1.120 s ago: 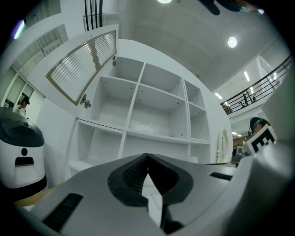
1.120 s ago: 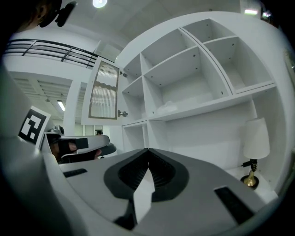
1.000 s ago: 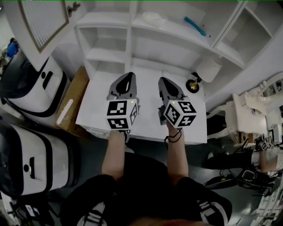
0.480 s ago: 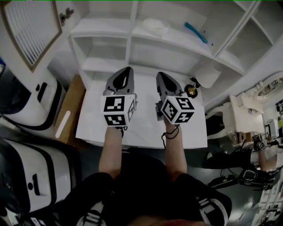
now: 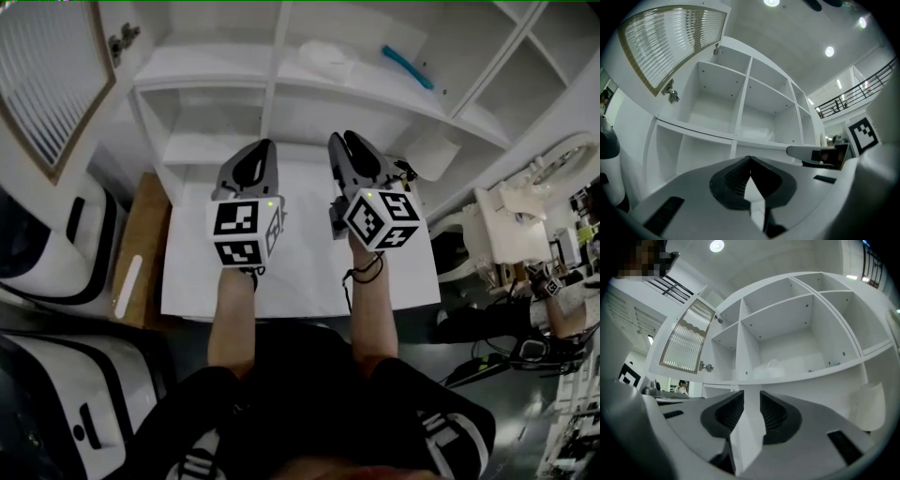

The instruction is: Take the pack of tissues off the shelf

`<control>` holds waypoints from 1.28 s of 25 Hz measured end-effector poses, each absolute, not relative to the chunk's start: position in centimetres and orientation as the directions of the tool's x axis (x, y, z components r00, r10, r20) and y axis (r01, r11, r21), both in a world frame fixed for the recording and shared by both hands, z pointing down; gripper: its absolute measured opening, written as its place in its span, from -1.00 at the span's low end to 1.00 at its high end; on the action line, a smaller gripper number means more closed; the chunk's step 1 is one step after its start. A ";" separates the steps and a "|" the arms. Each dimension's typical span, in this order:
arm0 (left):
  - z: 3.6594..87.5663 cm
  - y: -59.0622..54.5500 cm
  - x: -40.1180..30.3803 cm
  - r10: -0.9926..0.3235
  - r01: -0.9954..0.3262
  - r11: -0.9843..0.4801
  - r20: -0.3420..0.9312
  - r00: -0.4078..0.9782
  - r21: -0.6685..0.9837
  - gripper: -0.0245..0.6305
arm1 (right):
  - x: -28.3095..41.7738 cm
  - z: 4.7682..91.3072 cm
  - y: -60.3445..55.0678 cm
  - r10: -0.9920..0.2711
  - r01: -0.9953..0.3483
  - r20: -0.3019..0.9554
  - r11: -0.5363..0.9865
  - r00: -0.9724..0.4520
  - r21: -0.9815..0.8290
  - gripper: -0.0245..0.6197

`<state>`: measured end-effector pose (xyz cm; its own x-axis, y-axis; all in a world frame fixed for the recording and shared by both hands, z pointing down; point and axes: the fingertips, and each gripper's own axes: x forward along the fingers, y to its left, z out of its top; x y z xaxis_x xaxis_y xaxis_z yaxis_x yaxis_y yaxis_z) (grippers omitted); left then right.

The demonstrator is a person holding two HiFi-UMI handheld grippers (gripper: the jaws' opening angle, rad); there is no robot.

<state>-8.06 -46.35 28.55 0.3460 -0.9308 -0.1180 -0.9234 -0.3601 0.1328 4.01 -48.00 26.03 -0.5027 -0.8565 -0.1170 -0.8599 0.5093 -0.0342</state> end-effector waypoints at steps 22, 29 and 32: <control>28.9 -48.0 -10.6 -0.927 -0.908 -0.372 -0.135 0.351 0.192 -0.89 | 4.3 18.0 -55.8 -0.922 -0.924 -0.087 0.369 -0.377 0.102 -0.33; 29.4 -48.9 -10.3 -0.919 -0.896 -0.391 -0.131 0.371 0.209 -0.89 | 4.7 18.7 -58.2 -0.940 -0.941 -0.060 0.330 -0.335 0.081 -0.30; 29.6 -49.1 -10.4 -0.921 -0.897 -0.388 -0.127 0.368 0.214 -0.89 | 4.5 18.9 -58.9 -0.942 -0.941 -0.046 0.327 -0.332 0.084 -0.31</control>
